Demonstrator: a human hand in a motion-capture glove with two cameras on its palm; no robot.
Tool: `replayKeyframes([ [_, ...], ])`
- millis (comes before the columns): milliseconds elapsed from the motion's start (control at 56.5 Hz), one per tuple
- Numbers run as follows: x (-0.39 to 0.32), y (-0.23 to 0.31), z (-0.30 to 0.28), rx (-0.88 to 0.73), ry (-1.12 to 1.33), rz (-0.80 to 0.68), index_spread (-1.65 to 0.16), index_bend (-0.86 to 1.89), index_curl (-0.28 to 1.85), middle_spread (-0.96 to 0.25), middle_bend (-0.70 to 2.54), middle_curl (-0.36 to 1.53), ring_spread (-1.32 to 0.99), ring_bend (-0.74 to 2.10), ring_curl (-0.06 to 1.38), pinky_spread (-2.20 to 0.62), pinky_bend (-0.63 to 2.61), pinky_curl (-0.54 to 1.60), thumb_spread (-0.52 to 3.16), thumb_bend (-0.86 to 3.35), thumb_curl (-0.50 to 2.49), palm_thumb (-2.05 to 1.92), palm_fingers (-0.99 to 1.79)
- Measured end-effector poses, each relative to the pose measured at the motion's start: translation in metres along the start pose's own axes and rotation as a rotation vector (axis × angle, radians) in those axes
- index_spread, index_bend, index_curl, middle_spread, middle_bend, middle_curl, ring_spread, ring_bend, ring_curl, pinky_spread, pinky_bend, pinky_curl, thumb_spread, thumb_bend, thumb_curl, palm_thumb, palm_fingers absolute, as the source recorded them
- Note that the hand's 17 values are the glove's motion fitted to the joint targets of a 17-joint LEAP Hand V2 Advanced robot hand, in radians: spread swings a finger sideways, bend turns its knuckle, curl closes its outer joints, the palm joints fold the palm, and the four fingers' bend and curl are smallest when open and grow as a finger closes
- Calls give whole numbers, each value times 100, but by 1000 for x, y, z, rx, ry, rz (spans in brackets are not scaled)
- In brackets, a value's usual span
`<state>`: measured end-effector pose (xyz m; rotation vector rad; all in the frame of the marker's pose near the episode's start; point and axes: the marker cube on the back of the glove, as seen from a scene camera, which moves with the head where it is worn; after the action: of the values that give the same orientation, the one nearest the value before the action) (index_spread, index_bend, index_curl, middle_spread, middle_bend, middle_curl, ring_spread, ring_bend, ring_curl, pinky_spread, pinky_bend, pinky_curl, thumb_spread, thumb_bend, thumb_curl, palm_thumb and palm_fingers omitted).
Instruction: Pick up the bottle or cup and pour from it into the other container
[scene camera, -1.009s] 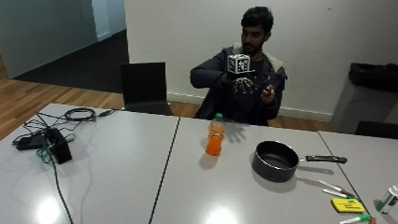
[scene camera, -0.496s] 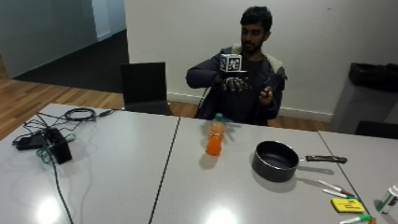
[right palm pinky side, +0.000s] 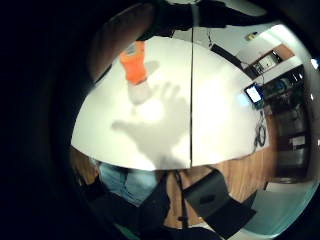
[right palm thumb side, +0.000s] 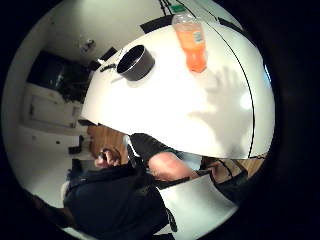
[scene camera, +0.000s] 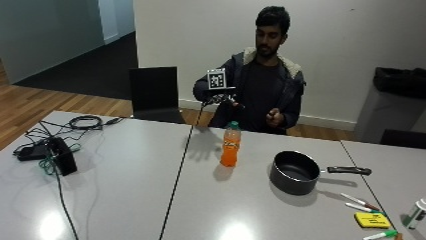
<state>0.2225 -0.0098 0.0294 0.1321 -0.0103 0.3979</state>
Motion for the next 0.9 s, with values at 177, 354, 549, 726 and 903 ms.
replayKeyframes([
  [177, 38, -38, 35, 41, -266, 25, -31, 15, 23, 19, 17, 28, 25, 19, 20, 37, 75, 38, 84, -3, 34, 29, -1],
  [354, 54, -76, 71, 43, -553, 106, -29, 14, 24, 21, 18, 27, 26, 19, 20, 37, 77, 38, 81, -3, 35, 32, -3],
  [549, 41, -128, 103, 52, -913, 101, -26, 13, 23, 22, 20, 28, 27, 19, 20, 38, 78, 37, 79, -3, 36, 37, -1],
  [726, 22, -158, 132, 125, -1139, 37, -23, 12, 22, 21, 22, 30, 28, 24, 22, 38, 78, 36, 77, -3, 36, 42, 10],
  [903, 13, -172, 156, 216, -1150, -74, -25, 7, 18, 9, 32, 33, 20, 51, 29, 34, 73, 34, 76, -2, 38, 51, 50],
])
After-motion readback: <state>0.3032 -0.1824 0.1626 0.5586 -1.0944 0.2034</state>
